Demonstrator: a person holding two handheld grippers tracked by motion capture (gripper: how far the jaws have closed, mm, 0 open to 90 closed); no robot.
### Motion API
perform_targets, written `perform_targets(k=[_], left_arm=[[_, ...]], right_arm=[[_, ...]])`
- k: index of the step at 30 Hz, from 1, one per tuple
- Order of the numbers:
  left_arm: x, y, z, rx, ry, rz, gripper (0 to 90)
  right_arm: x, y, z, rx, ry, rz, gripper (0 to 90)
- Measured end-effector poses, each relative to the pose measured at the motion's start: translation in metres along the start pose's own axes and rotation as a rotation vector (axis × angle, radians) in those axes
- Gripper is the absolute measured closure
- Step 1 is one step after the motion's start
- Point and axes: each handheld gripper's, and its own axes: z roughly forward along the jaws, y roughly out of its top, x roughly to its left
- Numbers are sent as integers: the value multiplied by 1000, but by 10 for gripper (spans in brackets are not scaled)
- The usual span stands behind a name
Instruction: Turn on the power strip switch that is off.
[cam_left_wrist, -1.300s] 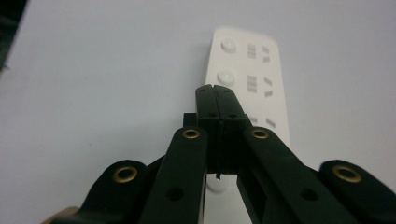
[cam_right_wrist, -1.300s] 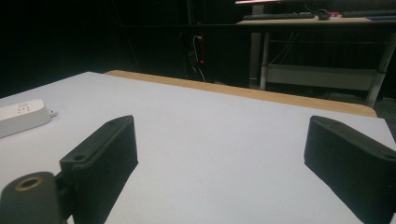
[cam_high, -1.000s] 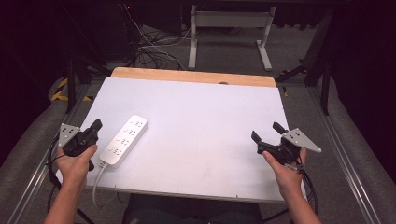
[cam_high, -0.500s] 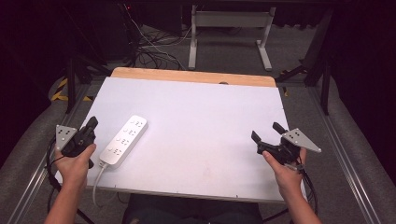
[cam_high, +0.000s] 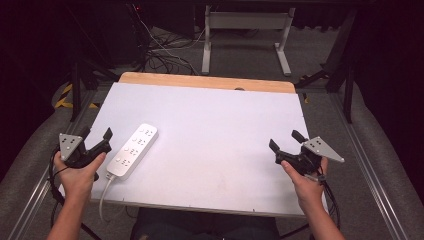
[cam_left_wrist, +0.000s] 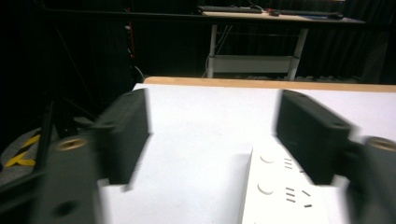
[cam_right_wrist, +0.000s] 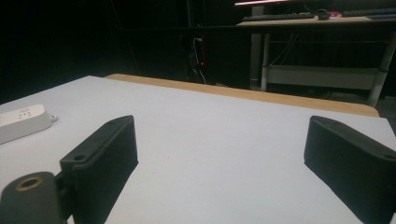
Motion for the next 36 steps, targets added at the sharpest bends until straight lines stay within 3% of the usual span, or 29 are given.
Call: perform_targets(k=[4,36], left_arm=[[-1,0,1,11,9,15,68],[-1,-1,-8,12,17,51,90]], right_arm=[[0,0,0,-2,2,0,102],[3,3,7,-6,19,-2,101]])
